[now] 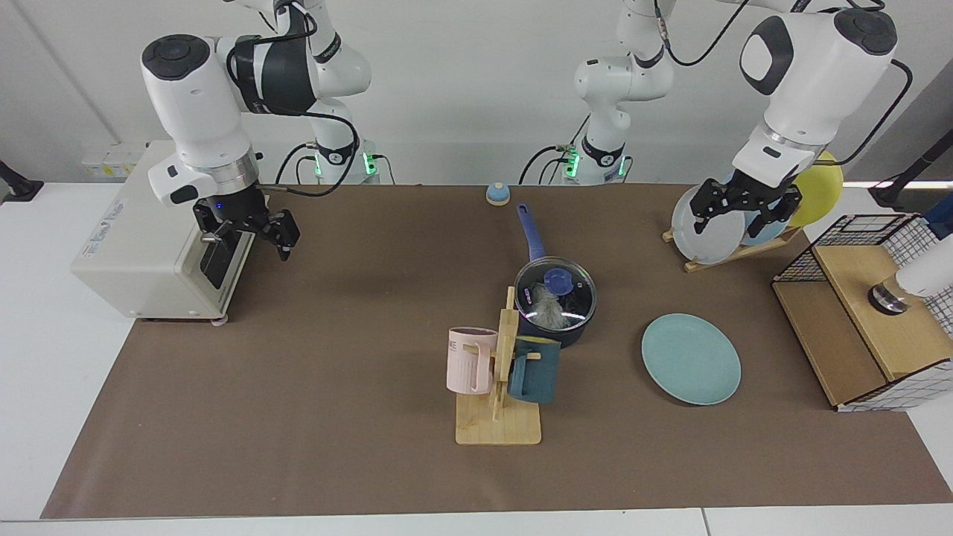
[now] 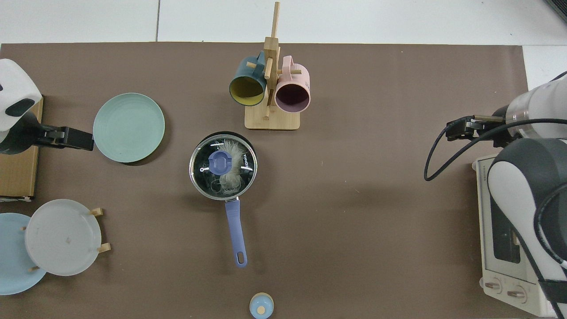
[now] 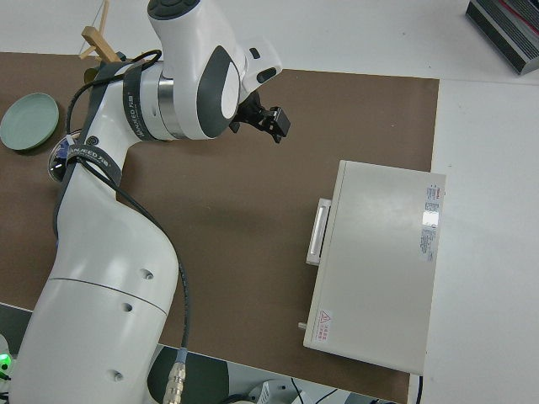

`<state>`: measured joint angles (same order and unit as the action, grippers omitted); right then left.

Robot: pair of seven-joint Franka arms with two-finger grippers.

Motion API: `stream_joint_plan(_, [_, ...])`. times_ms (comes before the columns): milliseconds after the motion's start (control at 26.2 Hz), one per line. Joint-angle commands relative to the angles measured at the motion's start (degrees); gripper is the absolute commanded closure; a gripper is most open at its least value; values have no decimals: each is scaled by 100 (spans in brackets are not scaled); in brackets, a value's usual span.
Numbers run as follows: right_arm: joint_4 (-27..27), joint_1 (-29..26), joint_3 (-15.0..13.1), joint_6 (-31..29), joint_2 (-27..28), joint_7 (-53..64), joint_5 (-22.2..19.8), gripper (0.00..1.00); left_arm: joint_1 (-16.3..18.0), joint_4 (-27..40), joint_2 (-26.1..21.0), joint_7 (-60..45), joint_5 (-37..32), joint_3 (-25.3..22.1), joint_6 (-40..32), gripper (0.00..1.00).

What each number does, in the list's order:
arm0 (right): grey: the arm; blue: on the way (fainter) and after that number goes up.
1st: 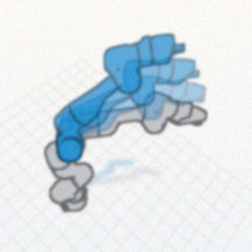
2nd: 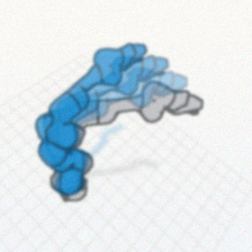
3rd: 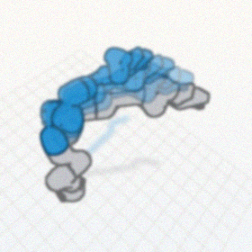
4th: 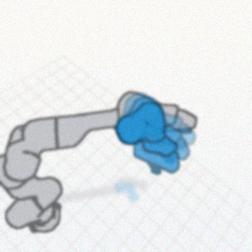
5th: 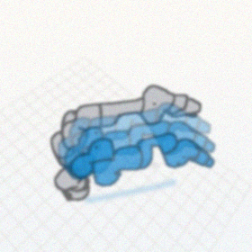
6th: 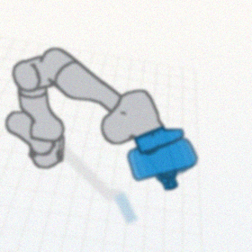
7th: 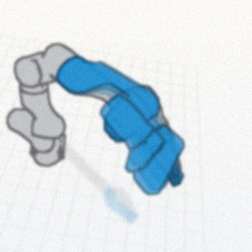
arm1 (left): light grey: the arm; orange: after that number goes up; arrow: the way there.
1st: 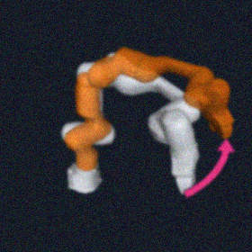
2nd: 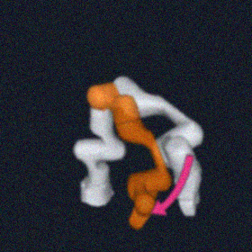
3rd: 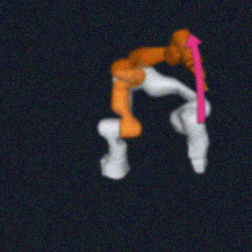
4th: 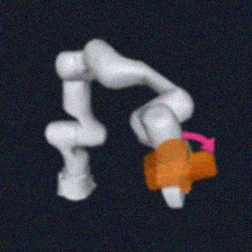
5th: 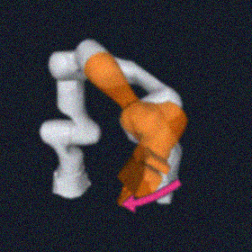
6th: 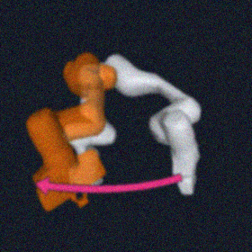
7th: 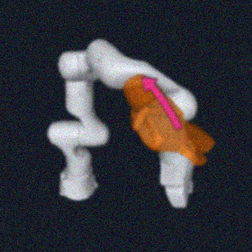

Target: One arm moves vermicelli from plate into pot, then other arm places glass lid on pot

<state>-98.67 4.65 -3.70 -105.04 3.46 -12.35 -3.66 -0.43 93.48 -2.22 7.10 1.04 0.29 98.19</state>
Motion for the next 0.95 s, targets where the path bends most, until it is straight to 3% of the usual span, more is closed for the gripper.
stream_joint_plan(0, [-170, -210, 98, 97, -161, 356, 322, 0, 60, 21, 72, 54, 28, 33, -72, 0])
stream_joint_plan(916, [-135, -289, 98, 124, -143, 602, 357, 0, -1, 21, 72, 46, 28, 51, -37, 0])
